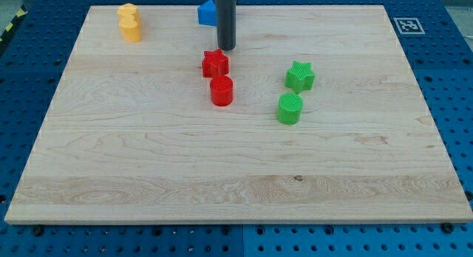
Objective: Nudge the red star a bit up
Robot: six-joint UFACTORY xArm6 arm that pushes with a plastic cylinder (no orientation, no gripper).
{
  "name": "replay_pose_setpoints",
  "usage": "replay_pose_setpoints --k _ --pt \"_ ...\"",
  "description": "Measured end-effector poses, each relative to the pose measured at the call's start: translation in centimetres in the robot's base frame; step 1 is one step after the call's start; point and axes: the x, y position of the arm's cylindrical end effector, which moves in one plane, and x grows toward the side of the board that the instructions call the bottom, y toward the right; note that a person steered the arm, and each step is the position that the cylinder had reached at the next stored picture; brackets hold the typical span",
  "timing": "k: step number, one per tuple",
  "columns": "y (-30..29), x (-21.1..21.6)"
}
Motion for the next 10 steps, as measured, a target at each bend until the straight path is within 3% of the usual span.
replay_pose_setpoints --k 2,5,10 --pt "-5.3 0.1" --pt "-3.9 9.2" --pt "-2.7 7.5"
